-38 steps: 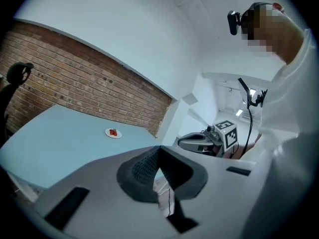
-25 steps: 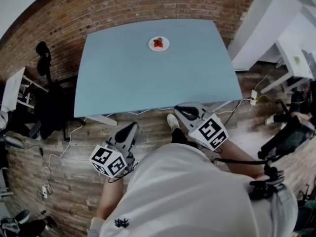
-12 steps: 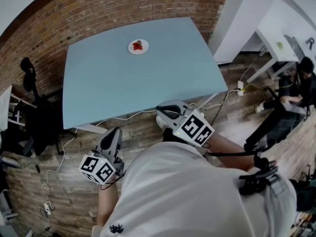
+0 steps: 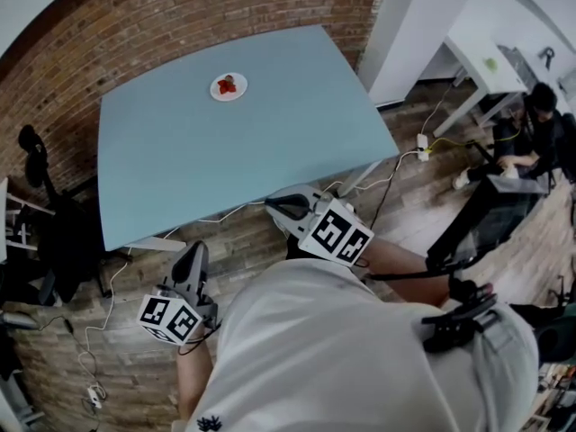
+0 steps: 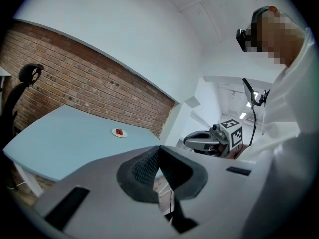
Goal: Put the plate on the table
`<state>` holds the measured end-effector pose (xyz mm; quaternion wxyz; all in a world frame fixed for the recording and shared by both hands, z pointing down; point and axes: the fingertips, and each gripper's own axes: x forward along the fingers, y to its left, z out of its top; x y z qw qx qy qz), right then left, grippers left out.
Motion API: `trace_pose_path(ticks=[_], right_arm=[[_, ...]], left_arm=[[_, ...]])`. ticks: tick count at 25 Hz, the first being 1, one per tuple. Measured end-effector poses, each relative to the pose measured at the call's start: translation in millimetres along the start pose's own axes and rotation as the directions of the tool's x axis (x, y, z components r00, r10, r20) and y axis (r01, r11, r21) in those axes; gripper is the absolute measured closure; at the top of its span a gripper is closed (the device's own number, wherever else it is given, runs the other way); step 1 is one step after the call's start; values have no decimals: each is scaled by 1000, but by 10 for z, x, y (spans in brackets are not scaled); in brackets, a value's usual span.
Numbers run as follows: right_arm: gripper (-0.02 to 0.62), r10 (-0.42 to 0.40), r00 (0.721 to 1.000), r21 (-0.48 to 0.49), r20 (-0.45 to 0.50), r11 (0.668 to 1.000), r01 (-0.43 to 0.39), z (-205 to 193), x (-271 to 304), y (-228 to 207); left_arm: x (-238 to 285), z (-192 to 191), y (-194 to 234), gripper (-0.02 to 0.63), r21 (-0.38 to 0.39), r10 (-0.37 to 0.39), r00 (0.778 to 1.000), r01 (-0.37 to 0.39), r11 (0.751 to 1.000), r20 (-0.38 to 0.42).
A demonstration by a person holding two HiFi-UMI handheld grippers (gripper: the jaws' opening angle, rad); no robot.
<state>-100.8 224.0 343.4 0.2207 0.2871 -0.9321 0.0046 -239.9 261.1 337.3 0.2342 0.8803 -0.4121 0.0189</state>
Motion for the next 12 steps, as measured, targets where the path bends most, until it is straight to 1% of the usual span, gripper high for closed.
trace_pose_path(ticks=[6,12], right_arm=[[588,2,1000,14,-16,1000,-2,-62,39,-71],[588,15,999,25,-29,1000,-14,-103,176,-222]], left_arm=[[101,-46,32,604,-16,-10,1000,9,1000,-21],[257,-44,171,604,-34,-2,999,1,999,-37]])
